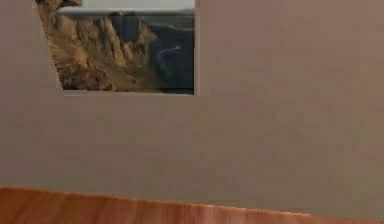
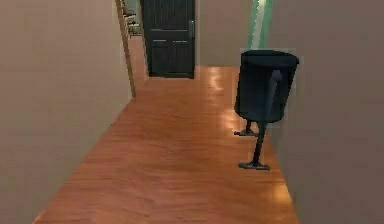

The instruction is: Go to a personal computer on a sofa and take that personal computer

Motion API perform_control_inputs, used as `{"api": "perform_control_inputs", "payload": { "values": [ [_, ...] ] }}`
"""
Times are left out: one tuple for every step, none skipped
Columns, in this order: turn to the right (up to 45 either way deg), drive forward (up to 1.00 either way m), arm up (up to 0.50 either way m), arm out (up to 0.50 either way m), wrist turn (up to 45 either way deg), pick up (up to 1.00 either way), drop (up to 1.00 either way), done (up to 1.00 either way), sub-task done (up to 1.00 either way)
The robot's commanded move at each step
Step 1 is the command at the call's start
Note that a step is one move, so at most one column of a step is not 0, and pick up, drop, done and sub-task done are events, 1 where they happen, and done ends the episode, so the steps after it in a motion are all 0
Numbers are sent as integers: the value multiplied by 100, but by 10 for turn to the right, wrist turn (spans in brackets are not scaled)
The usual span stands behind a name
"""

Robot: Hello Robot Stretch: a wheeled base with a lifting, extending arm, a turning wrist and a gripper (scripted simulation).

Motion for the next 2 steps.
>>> {"api": "perform_control_inputs", "payload": {
  "values": [
    [450, 0, 0, 0, 0, 0, 0, 0, 0],
    [420, 0, 0, 0, 0, 0, 0, 0, 0]
  ]
}}
